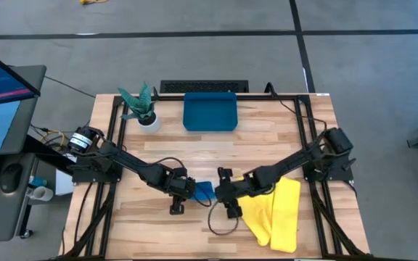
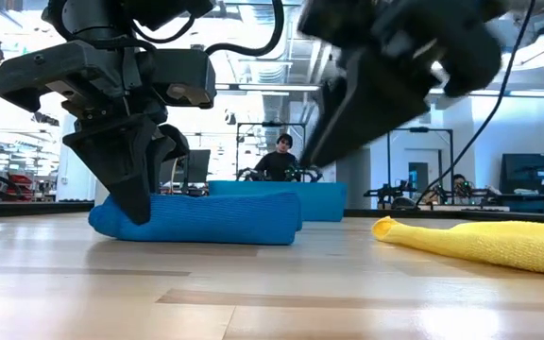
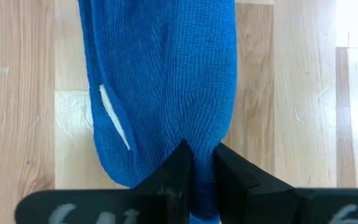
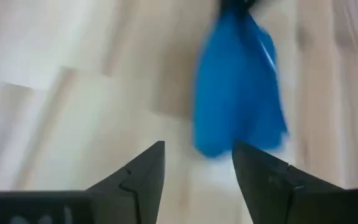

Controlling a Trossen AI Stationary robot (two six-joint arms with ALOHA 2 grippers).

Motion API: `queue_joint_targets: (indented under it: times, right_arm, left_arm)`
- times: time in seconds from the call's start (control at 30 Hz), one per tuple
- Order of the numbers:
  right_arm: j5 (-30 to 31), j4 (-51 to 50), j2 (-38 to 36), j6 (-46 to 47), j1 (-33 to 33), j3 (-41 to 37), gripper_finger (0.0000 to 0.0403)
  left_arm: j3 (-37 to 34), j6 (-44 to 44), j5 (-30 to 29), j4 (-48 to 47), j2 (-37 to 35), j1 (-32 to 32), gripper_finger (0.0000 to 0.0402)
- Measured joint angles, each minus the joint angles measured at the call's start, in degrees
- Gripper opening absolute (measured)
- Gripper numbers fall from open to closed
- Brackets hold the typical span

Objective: Roll microfiber towels into tight, uniform cylinder then place into a basket
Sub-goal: Roll the blue microfiber towel

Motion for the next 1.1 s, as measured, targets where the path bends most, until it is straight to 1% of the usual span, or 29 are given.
queue_joint_targets:
  times: [0.1, 0.17, 0.27, 0.33, 0.37, 0.47, 0.63, 0.8, 1.03, 1.1]
  right_arm:
    - [2.38, 5.82, 2.28, -5.70, 2.19, 0.08, 0.0199]
    - [4.11, 9.35, 5.07, -8.57, 2.92, 0.13, 0.0194]
    - [8.68, 10.33, 8.12, -10.66, 2.81, -0.11, 0.0186]
    - [10.86, 12.84, 9.80, -10.67, 2.53, 0.15, 0.0181]
    - [11.59, 12.55, 10.00, -10.75, 2.31, 0.08, 0.0178]
    - [11.79, 12.91, 9.99, -11.05, 1.87, 0.11, 0.0170]
    - [11.57, 12.77, 9.97, -8.70, 0.87, 0.09, 0.0160]
    - [11.53, 12.80, 11.75, -8.61, -0.09, 0.11, 0.0153]
    - [10.93, 12.89, 12.48, -4.73, -1.58, 0.24, 0.0147]
    - [9.48, 12.69, 12.39, -2.56, -2.28, 0.26, 0.0144]
  left_arm:
    - [0.00, -0.56, 0.00, 0.01, 0.00, 0.00, 0.0035]
    - [0.00, -0.59, 0.00, 0.00, 0.00, 0.00, 0.0035]
    - [0.00, -0.61, 0.02, 0.02, 0.00, 0.00, 0.0035]
    - [0.00, -0.66, 0.04, -0.02, 0.00, 0.00, 0.0035]
    - [0.00, -0.66, 0.04, 0.00, 0.00, 0.00, 0.0035]
    - [0.00, -0.66, 0.04, -0.14, 0.00, 0.00, 0.0035]
    - [0.00, -0.68, 0.04, -0.24, 0.00, -0.04, 0.0035]
    - [0.02, -0.71, 0.02, -0.15, 0.00, -0.23, 0.0035]
    - [0.02, -0.72, -0.01, -0.20, 0.00, -0.46, 0.0035]
    - [0.02, -0.72, -0.01, -0.20, 0.00, -0.46, 0.0035]
